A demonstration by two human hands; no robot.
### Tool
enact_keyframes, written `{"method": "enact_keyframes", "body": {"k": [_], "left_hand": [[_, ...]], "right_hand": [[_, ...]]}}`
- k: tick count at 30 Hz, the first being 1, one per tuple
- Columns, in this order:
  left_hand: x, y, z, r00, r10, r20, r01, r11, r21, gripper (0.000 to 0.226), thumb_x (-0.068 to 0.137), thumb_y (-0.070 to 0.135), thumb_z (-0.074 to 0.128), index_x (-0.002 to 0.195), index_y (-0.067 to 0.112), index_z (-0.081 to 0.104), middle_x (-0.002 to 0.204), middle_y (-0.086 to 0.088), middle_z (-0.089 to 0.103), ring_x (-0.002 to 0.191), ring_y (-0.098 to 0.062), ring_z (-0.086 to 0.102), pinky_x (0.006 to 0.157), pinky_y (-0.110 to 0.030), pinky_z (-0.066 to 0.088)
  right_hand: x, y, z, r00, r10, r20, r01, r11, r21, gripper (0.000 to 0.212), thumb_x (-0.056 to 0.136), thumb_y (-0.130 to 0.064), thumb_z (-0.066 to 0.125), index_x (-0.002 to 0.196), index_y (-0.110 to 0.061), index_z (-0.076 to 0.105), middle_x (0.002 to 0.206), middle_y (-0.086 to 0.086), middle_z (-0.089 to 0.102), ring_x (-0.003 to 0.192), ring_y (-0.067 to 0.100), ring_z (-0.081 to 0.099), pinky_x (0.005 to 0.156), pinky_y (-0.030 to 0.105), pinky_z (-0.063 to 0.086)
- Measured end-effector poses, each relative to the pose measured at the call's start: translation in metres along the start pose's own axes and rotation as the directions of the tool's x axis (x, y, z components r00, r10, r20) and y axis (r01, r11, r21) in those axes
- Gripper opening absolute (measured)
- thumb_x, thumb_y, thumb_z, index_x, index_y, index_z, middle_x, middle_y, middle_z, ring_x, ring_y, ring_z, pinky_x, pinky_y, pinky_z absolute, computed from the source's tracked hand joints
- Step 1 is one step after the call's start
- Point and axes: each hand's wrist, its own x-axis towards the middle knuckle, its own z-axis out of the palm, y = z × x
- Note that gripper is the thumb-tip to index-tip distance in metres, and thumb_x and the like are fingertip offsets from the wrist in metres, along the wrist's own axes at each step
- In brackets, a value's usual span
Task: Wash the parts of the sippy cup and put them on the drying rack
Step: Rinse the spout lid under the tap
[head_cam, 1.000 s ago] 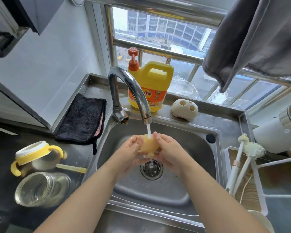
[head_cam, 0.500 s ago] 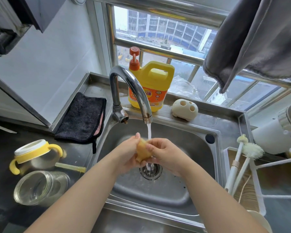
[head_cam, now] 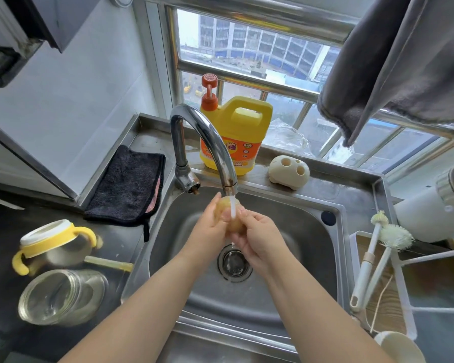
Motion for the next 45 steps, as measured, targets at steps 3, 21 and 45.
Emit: {"method": "enact_keyframes", "body": {"k": [3, 21, 45], "left_hand": [[0.003, 0.002, -0.001, 0.999, -0.029, 0.016, 0.031, 0.995, -0.095, 0.028, 0.1, 0.021, 0.043, 0.126, 0.03, 0.046, 0.114, 0.0, 0.063, 0.081, 0.002, 0.063, 0.07, -0.015, 0.049], [0.005, 0.005, -0.005, 0.946, -0.299, 0.128, 0.324, 0.901, -0.289, 0.046, 0.101, 0.047, 0.032, 0.118, 0.013, 0.058, 0.076, -0.003, 0.059, 0.05, -0.005, 0.047, 0.052, -0.02, 0.04], [-0.004, 0.02, 0.005, 0.929, -0.363, 0.074, 0.371, 0.908, -0.196, 0.052, 0.101, 0.051, 0.027, 0.098, 0.011, 0.061, 0.055, -0.006, 0.049, 0.035, -0.011, 0.039, 0.039, -0.018, 0.029]], "right_hand": [[-0.004, -0.005, -0.007, 0.995, -0.012, 0.096, 0.013, 1.0, -0.014, 0.026, 0.1, -0.004, 0.04, 0.095, 0.005, 0.064, 0.088, 0.018, 0.07, 0.076, 0.023, 0.07, 0.066, 0.03, 0.059], [0.008, 0.01, -0.002, 0.993, -0.118, 0.003, 0.107, 0.888, -0.447, 0.015, 0.096, -0.02, 0.055, 0.085, -0.014, 0.065, 0.085, 0.01, 0.067, 0.068, 0.015, 0.069, 0.069, 0.029, 0.059], [-0.01, 0.002, 0.001, 1.0, -0.003, 0.026, 0.017, 0.837, -0.547, 0.028, 0.101, -0.025, 0.041, 0.104, -0.004, 0.059, 0.086, 0.011, 0.068, 0.053, 0.019, 0.064, 0.066, 0.039, 0.056]]}}
